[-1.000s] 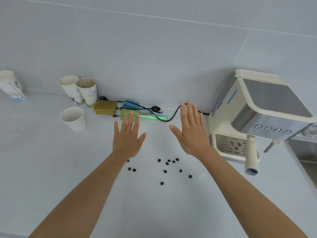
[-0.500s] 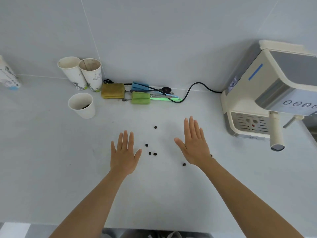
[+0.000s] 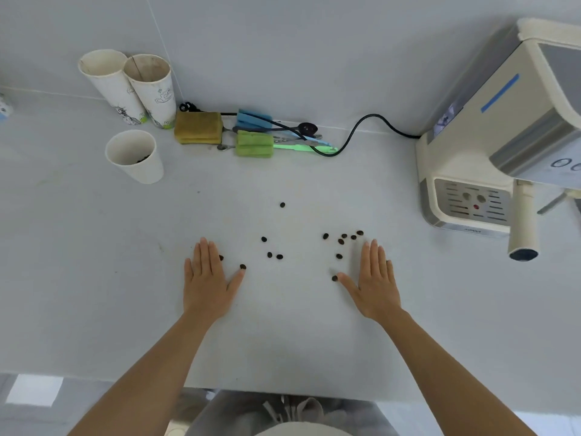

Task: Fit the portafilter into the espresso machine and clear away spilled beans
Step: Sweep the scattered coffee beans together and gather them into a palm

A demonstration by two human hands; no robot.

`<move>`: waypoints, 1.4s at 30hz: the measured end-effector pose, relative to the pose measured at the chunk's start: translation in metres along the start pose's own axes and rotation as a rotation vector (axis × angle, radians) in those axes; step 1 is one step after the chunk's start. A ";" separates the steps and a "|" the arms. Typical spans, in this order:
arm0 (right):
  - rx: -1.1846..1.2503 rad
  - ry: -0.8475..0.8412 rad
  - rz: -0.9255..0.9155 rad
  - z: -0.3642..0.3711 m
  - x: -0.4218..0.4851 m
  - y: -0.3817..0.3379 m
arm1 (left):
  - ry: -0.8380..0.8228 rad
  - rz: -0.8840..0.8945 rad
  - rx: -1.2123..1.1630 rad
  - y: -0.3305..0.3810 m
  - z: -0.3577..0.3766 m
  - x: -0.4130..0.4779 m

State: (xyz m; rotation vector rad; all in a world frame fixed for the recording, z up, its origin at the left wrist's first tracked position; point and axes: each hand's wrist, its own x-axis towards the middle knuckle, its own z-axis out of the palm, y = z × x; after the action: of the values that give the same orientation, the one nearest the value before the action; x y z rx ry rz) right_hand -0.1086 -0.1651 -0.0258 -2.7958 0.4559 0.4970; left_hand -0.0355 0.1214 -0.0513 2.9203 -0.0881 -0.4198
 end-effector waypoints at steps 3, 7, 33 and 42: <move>0.017 -0.013 0.086 -0.002 -0.001 0.019 | -0.016 -0.007 0.020 0.000 0.002 0.002; 0.039 -0.051 0.145 -0.004 0.000 0.030 | -0.039 0.022 0.066 0.007 0.002 0.005; -0.150 -0.065 -0.269 0.019 0.033 -0.065 | -0.112 0.381 0.207 0.096 0.011 0.019; -0.119 -0.045 -0.278 0.007 0.040 -0.049 | -0.110 0.476 0.169 0.093 0.006 0.032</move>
State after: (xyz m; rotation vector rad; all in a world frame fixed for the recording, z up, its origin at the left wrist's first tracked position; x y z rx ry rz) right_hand -0.0581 -0.1283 -0.0366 -2.8901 0.0255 0.5370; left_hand -0.0099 0.0266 -0.0474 2.8950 -0.8492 -0.5078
